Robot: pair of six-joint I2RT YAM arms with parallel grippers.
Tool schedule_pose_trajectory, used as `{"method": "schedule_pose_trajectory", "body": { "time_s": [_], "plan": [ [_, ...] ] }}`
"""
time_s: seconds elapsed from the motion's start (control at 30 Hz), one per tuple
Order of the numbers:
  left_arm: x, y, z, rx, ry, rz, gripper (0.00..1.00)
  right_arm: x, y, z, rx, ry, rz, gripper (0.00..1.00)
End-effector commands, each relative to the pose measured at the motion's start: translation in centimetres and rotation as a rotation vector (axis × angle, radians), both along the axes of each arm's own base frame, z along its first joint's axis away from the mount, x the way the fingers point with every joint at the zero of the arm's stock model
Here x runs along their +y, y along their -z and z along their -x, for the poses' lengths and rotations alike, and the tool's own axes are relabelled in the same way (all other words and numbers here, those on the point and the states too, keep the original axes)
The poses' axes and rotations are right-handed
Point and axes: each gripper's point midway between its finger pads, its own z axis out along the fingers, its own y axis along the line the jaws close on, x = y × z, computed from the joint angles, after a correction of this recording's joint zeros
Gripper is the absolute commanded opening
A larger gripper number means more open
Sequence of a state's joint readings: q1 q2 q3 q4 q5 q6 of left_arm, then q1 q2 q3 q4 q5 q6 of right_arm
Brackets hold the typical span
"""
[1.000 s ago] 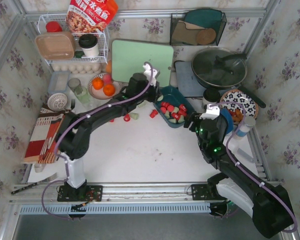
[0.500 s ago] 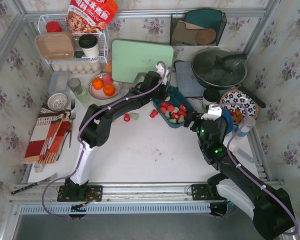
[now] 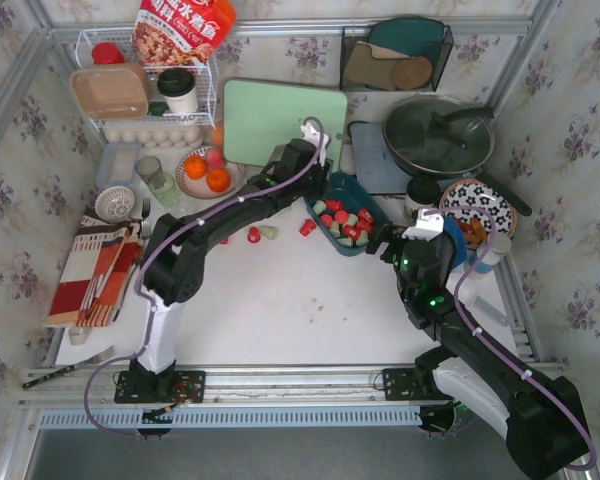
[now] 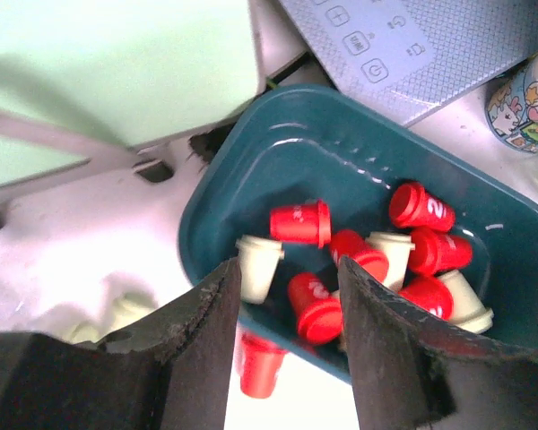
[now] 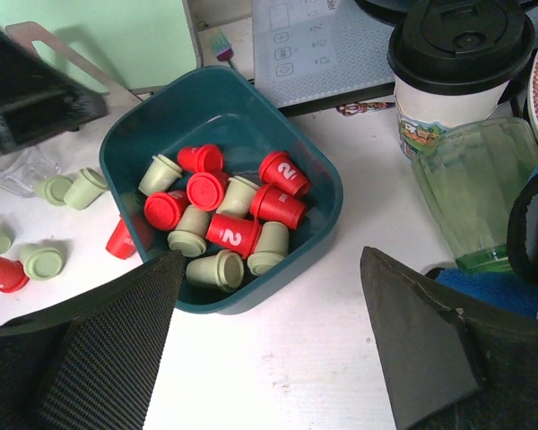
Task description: Mix the coffee capsules in the storage basket
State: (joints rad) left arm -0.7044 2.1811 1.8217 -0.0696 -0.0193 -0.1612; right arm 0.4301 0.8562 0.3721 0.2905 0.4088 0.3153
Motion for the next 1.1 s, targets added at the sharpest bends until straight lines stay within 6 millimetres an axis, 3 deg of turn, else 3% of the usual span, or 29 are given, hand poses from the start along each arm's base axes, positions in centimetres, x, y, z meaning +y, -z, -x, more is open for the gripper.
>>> {"method": "schedule_pose_trajectory", "body": {
  "time_s": [0.0, 0.07, 0.23, 0.3, 0.47, 0.63, 0.73, 0.87, 1.07],
  "plan": [
    [3.3, -3.6, 1.0, -0.020, -0.145, 0.018, 0.51, 0.0, -1.0, -0.2, -0.036, 0.010, -0.020, 0.88],
    [6.1, -4.9, 1.9, -0.042, -0.234, -0.002, 0.53, 0.0, -1.0, -0.2, -0.037, 0.009, -0.020, 0.89],
    [15.3, -3.7, 5.8, -0.010, -0.481, -0.176, 0.54, 0.1, -1.4, -0.1, -0.048, 0.001, -0.032, 0.89],
    [18.6, -3.1, 7.5, -0.010, -0.546, -0.241, 0.60, 0.2, -1.6, 0.0, -0.055, -0.004, -0.038, 0.89],
    [25.3, 0.2, 11.1, 0.107, -0.660, -0.304, 0.61, 0.1, -1.9, 0.1, -0.063, -0.007, -0.044, 0.88],
    [30.5, 5.0, 12.7, 0.323, -0.725, -0.305, 0.59, 0.1, -1.7, 0.1, -0.060, -0.003, -0.042, 0.88],
    [32.2, 7.4, 12.6, 0.421, -0.735, -0.301, 0.58, 0.1, -1.5, 0.1, -0.054, 0.000, -0.038, 0.88],
    [32.2, 9.6, 11.7, 0.490, -0.714, -0.275, 0.57, 0.1, -1.2, 0.0, -0.048, -0.003, -0.031, 0.89],
    [32.3, 10.4, 10.2, 0.488, -0.729, -0.275, 0.56, 0.2, -1.0, -0.1, -0.044, -0.003, -0.029, 0.90]
  ]
}}
